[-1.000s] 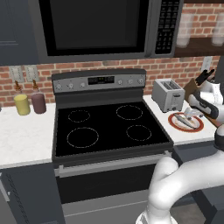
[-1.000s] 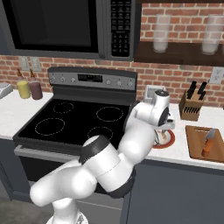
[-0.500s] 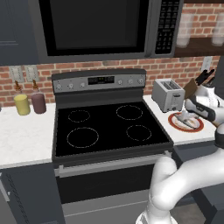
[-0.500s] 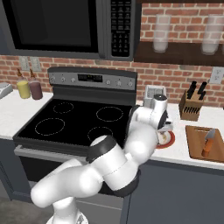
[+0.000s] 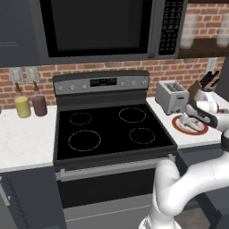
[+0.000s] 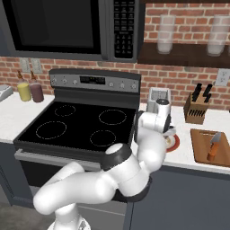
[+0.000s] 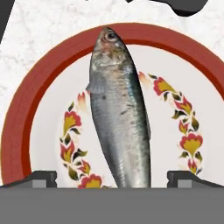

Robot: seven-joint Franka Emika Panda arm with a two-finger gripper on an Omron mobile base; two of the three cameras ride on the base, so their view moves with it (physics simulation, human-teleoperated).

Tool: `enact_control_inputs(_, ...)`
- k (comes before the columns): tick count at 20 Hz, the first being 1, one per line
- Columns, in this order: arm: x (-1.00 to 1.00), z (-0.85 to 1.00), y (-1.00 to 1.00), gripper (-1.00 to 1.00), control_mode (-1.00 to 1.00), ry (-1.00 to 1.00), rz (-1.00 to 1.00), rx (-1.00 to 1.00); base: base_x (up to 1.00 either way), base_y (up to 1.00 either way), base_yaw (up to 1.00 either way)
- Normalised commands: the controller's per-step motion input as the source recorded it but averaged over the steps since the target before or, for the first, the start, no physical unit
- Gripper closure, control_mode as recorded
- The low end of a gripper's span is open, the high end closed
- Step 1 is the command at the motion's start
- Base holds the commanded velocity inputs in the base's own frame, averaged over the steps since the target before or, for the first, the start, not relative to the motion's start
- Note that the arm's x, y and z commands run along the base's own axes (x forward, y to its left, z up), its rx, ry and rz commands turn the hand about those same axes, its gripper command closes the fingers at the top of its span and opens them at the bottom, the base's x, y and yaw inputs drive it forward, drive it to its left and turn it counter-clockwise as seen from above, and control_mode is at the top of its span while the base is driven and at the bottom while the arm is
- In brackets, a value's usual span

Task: Pick up the knife from the drawer and place it on the cutting board. Then place the meat from the plate to the cutting board.

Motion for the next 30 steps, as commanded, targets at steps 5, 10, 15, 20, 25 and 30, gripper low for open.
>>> enact_control_inputs(5, 0.18, -0.20, 0.00, -1.00, -1.00, 0.09, 0.00, 0.00, 0.00, 0.00, 0.00)
enact_control_inputs(10, 0.01, -0.01, -0.09, -1.00, -1.00, 0.06, -0.01, 0.00, 0.00, 0.00, 0.00)
enact_control_inputs(15, 0.00, -0.06, -0.06, -1.00, -1.00, 0.02, -0.04, 0.00, 0.00, 0.00, 0.00)
enact_control_inputs(20, 0.00, -0.34, 0.00, -1.00, -1.00, 0.00, 0.00, 0.00, 0.00, 0.00, 0.00)
enact_control_inputs(25, 0.00, -0.60, 0.00, -1.00, -1.00, 0.00, 0.00, 0.00, 0.00, 0.00, 0.00)
enact_control_inputs(30, 0.00, -0.17, 0.00, 1.00, -1.00, 0.00, 0.00, 0.01, 0.00, 0.00, 0.00)
